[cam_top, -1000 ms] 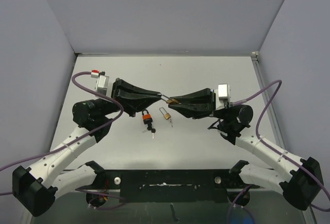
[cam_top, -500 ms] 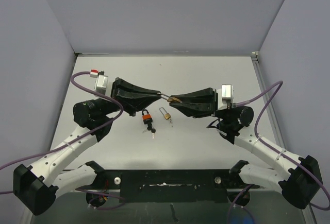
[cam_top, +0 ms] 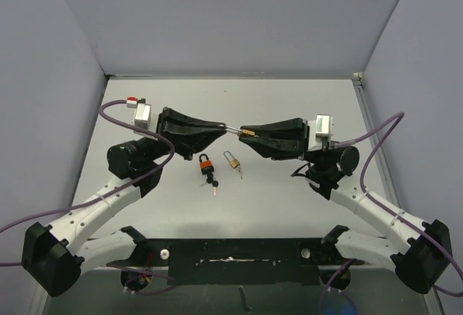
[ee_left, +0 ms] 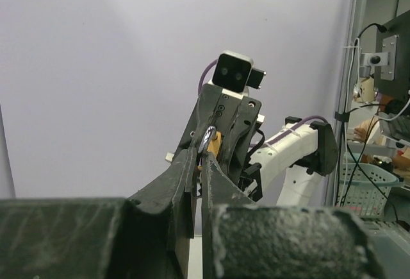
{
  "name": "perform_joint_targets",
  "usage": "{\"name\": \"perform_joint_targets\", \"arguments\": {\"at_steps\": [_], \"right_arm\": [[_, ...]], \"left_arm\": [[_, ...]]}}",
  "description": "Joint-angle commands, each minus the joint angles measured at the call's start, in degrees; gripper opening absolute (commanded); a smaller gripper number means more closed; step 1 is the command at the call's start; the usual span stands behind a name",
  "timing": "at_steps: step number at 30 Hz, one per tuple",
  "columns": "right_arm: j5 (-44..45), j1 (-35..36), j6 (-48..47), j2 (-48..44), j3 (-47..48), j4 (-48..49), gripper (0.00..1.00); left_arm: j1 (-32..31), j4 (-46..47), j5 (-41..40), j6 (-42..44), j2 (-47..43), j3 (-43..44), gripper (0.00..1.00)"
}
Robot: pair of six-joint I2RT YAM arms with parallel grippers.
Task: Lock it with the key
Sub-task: Lock the lock.
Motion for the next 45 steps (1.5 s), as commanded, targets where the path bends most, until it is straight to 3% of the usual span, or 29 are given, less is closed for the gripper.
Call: {"name": "perform_joint_targets", "arguments": {"at_steps": [1,8,15,21,22,31,45], "right_arm": [[4.3,1.4,-3.1,-0.3,6.8,5.4,0.0],[4.7,1.4,-3.5,-0.7,7.0,0.2,0.0],[9.1,1.4,-6.5,-5.6,2.1,-6.1,0.0],[17.2,1.4,-8.1,-8.4,-3.2,-5.2,0.0],[18.0,1.4,-8.2,-8.5,-4.4,-4.5,0.0],[16.0,1.5,-5.7,-7.2,-6.6,0.7,0.0],[12.9,1.4,-0.7,-6.1,-6.8,3.6,0.0]], "left_arm": [[-3.2,-14.2,8.8,-1.3,6.2,-3.1,0.0],[-3.6,-12.9,8.4,-1.3,6.0,-3.7,0.0],[-3.4,-11.4,4.8,0.3,0.1,-6.1,0.0],[-3.4,-5.6,1.5,0.8,-3.5,-9.2,0.23],[-3.4,-4.9,1.7,0.7,-3.8,-9.3,0.33],[-3.4,-3.1,-1.5,0.4,-3.2,-9.1,0.67],[-3.4,-3.2,-9.6,2.2,-1.3,-8.5,0.69]]}}
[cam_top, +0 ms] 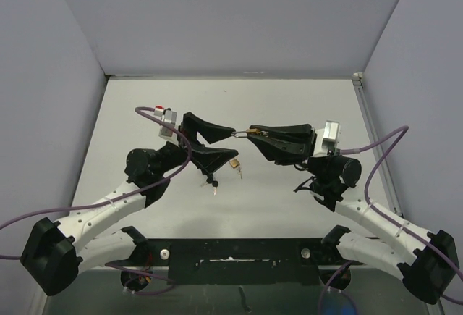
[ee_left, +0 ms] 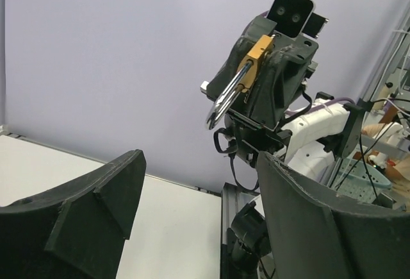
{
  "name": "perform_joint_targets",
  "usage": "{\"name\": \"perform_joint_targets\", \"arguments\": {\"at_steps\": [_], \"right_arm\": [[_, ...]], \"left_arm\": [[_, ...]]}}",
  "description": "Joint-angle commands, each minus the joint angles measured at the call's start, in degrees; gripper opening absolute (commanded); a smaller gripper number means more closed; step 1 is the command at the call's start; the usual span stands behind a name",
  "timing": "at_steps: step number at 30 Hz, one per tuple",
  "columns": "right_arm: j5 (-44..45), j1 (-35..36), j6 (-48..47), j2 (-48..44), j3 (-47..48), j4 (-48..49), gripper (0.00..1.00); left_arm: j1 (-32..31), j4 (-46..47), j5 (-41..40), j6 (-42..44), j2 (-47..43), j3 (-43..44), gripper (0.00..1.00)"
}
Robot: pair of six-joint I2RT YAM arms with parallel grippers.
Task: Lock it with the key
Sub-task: Lock the lock.
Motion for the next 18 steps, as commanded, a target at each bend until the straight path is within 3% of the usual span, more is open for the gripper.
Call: {"name": "perform_joint_targets", "arguments": {"at_steps": [1,10,18], "right_arm": [[0.0,0.2,1.5,0.2,0.3,5.2,0.0],[0.5,0.2,2.6,1.5,-0.6,6.3,0.0],[0.6,0.2,3.6,2.8,-0.9,7.3,0.0]], "left_arm": [[0.1,4.0,-2.7,0.8,0.6,1.5,0.68],[0.1,11.3,1.5,-1.5,2.6,3.4,0.58],[0.1,13.5,3.2,-2.0,2.6,4.5,0.34]]}}
